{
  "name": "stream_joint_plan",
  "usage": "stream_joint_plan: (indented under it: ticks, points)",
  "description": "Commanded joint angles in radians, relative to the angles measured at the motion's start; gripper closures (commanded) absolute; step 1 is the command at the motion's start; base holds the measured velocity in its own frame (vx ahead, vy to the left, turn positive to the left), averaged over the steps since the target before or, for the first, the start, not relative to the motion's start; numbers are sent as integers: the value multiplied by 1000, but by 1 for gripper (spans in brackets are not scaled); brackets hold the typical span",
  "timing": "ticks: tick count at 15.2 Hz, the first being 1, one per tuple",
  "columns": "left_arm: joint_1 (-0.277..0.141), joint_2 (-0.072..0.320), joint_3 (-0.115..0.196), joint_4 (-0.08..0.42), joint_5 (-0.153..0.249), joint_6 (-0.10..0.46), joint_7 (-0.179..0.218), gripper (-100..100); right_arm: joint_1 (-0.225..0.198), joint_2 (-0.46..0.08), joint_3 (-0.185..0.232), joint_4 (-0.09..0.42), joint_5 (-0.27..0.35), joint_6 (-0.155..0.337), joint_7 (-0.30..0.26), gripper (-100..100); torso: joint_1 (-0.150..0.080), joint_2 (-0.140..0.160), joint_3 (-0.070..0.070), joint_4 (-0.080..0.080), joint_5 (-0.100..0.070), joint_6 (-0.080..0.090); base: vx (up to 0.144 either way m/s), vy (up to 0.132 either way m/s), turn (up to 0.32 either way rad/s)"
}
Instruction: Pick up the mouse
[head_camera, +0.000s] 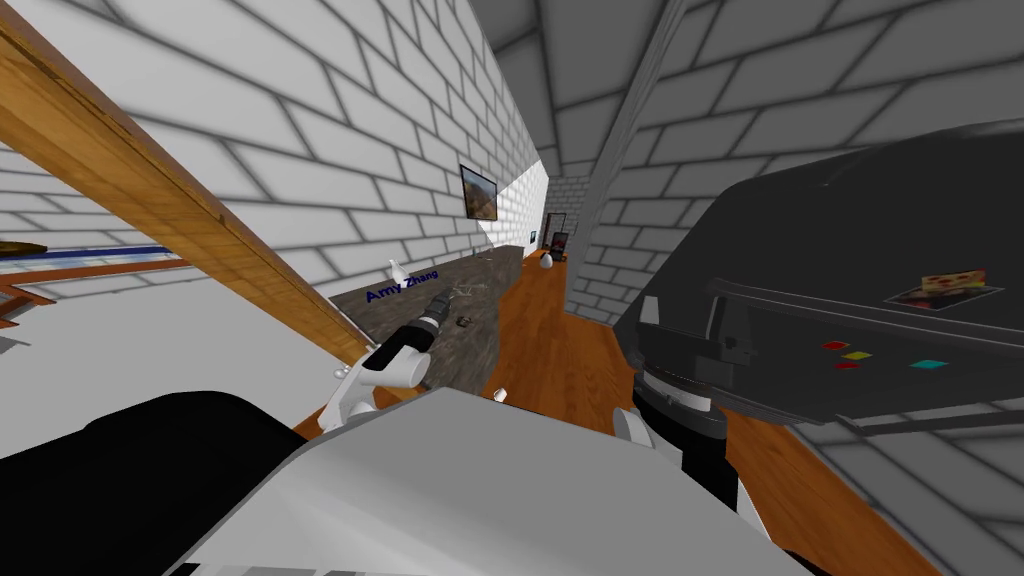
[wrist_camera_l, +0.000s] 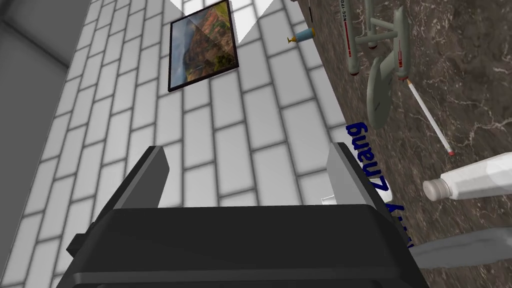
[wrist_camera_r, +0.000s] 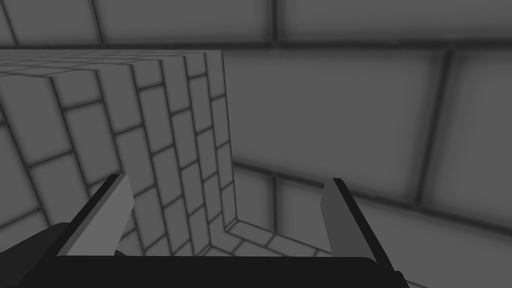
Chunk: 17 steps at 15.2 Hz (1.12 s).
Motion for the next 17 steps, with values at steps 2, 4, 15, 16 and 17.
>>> stream_joint_plan:
  ticks: [2,4,15,16,17]
  points:
    - [-2,5,12,0,11,69,-6,-100,0,0,0,0,0,0,0,0,0,-1,0,0,0,0,58,-30,39]
    - [-2,6,23,-4,21,108,-15,-100,0,0,0,0,0,0,0,0,1,1,0,0,0,0,35,-16,12]
    - [-2,9,46,-8,41,301,-36,-100,0,0,0,0,0,0,0,0,1,0,0,0,0,0,45,-16,27]
    - [-1,12,58,-10,52,335,-46,-100,0,0,0,0,0,0,0,0,1,1,0,0,0,0,59,-18,22]
    - [-1,12,58,-10,52,353,-46,-100,0,0,0,0,0,0,0,0,1,0,0,0,0,0,73,-19,32]
